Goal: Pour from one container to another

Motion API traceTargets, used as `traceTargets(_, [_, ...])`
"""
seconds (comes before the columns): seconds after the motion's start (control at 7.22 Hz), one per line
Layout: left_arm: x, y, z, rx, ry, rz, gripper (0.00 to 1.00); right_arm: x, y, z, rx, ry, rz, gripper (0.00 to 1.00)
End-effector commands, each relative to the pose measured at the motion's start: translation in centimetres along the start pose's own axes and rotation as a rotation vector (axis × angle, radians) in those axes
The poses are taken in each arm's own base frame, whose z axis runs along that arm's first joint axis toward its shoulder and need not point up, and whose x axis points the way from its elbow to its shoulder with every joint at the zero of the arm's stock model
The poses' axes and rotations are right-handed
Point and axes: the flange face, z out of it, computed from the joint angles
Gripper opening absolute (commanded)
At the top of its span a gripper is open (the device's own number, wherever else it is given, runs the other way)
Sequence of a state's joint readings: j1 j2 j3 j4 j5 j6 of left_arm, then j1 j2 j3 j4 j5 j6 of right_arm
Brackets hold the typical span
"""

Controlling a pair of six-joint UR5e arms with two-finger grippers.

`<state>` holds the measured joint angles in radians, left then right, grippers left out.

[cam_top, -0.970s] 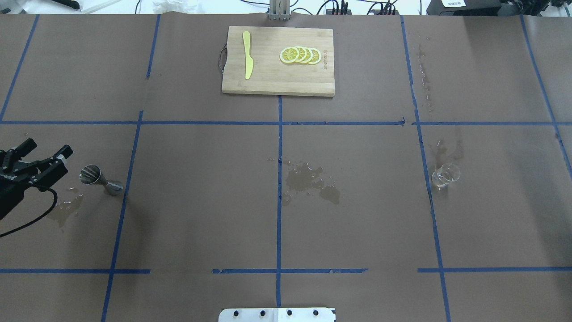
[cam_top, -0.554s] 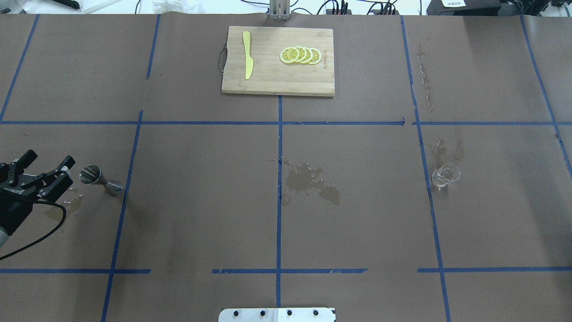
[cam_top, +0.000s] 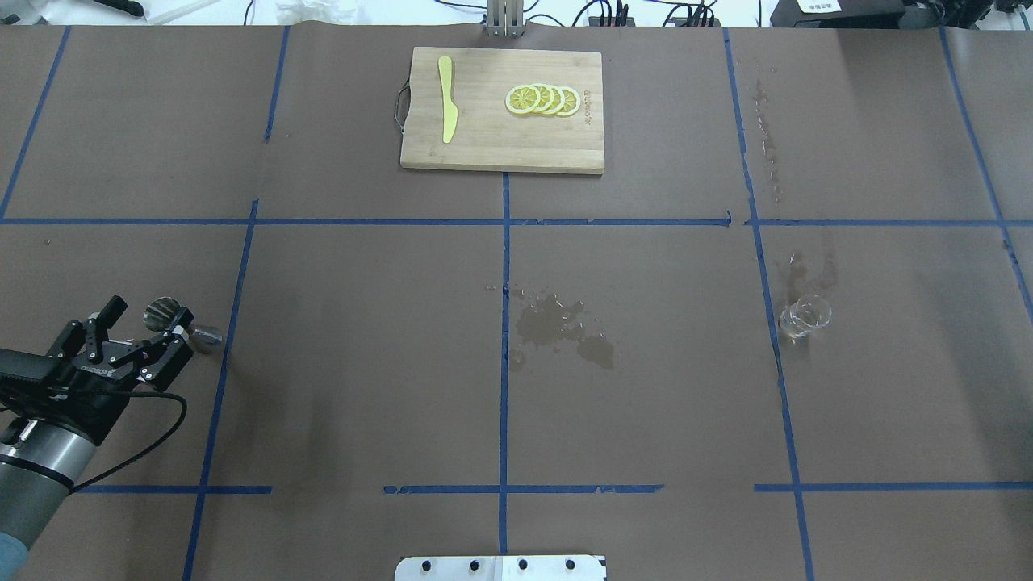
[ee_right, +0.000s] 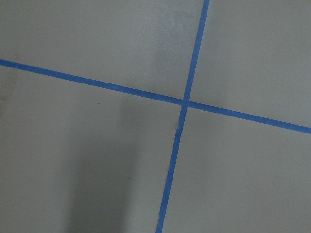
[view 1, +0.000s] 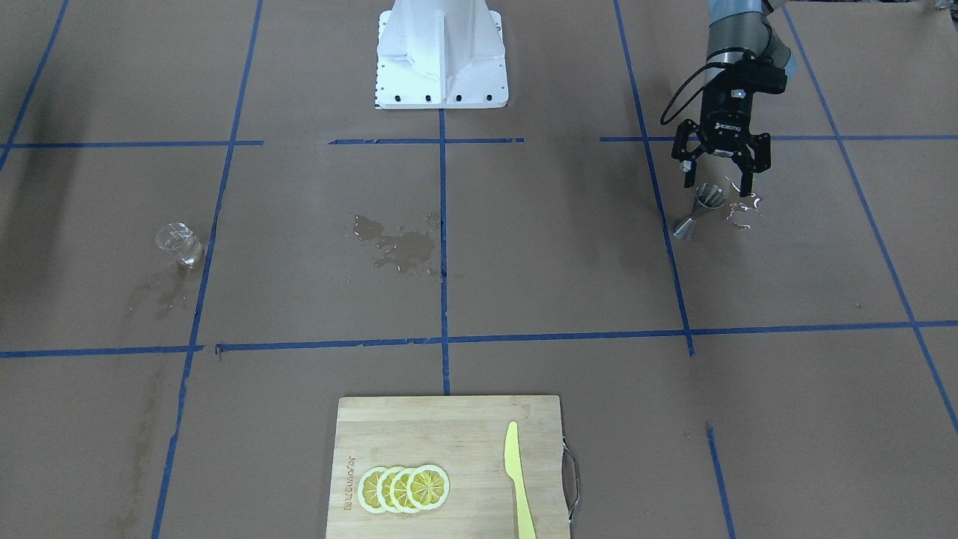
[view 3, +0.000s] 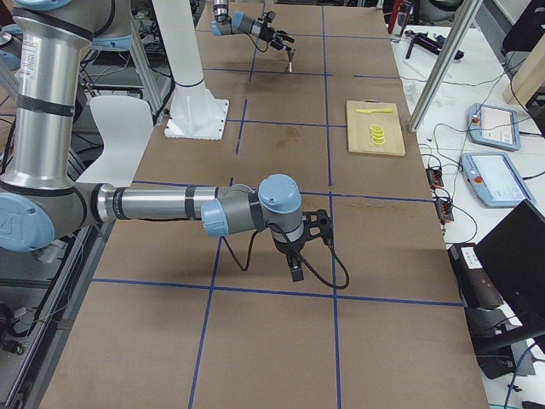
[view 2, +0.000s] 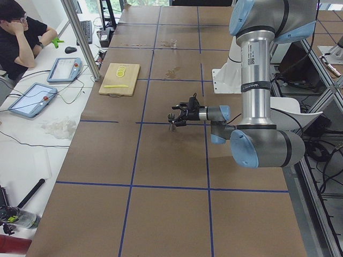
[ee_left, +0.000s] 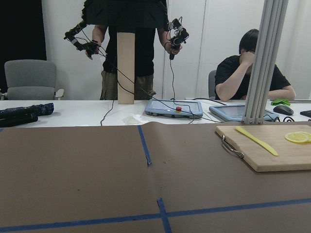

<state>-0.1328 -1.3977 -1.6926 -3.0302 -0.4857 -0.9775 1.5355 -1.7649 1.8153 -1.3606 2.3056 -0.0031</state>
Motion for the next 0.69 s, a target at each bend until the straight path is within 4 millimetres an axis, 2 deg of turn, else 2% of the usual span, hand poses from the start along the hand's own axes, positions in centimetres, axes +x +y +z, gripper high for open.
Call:
traceTargets(0.0, [0.2,1.0,0.2,-0.007,0.0,0.01,1.0,0.0,-0.1,0.0,0.0,0.0,0.0,1.0])
traceTargets(0.55, [-0.7,3.0,0.3,-0.029,-0.005,0.05,1.0,0.1,-0.1,0.1,-0.001,0.002,0.001,1.0])
